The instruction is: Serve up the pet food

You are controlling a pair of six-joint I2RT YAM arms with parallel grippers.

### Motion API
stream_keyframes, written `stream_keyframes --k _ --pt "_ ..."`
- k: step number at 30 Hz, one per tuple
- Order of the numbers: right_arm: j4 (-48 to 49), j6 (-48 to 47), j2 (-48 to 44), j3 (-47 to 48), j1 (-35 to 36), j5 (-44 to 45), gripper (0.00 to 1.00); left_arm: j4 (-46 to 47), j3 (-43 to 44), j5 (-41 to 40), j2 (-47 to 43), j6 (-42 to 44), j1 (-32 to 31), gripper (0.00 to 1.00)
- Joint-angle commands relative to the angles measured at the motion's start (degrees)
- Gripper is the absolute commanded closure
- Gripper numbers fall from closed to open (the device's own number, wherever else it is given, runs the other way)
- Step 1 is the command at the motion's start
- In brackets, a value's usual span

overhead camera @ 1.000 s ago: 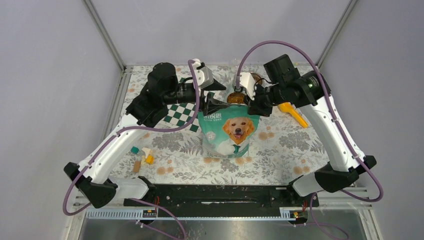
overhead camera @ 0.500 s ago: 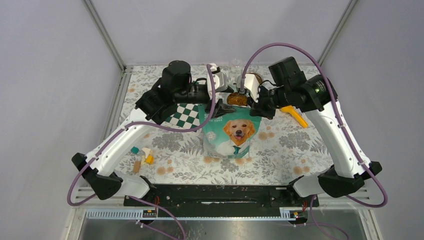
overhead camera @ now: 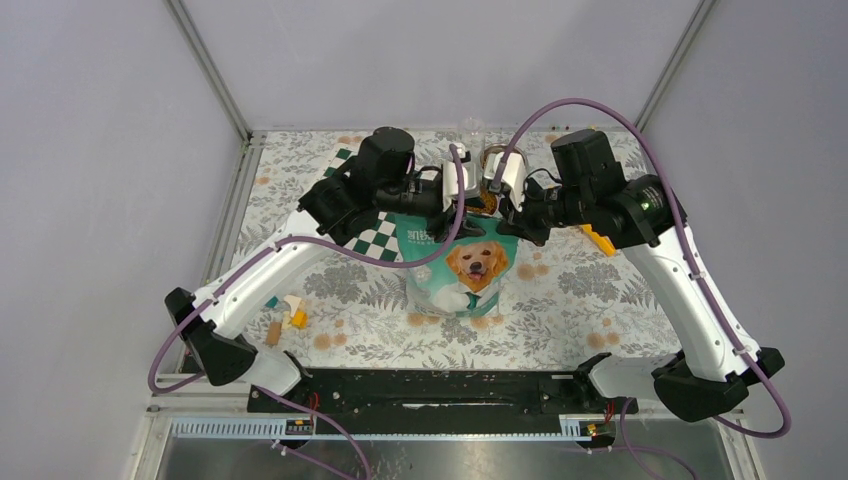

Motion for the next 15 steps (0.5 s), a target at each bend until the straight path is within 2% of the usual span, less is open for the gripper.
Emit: stream_keyframes --k 1,4,7,10,11,15 --pt "9.3 2.5 -2.5 1.3 -0.1 -5.4 1.00 -1.2 3.6 -1.9 0.7 3.6 -1.0 0.51" --pt "9.3 2.6 -2.3 1.8 -0.1 -5.7 1.00 -2.3 4.3 -3.2 1.2 4.6 -1.7 0.59" --pt "9.3 2.5 -2.5 1.9 -0.1 -5.4 1.00 -3.5 5.2 -4.4 1.4 5.9 -2.1 0.74" --pt "9.2 2.5 -2.7 1.7 -0.1 -3.8 1.00 -6.3 6.1 -6.9 1.4 8.1 -2.2 0.96" --pt "8.7 2.2 -2.8 1.8 -0.1 -3.1 1.00 -7.9 6.7 -7.8 1.3 9.2 -2.1 1.00" --pt "7.4 1.6 -3.1 2.3 -0.1 1.4 1.00 -12.3 6.2 -13.7 -0.7 13.2 -2.1 1.00"
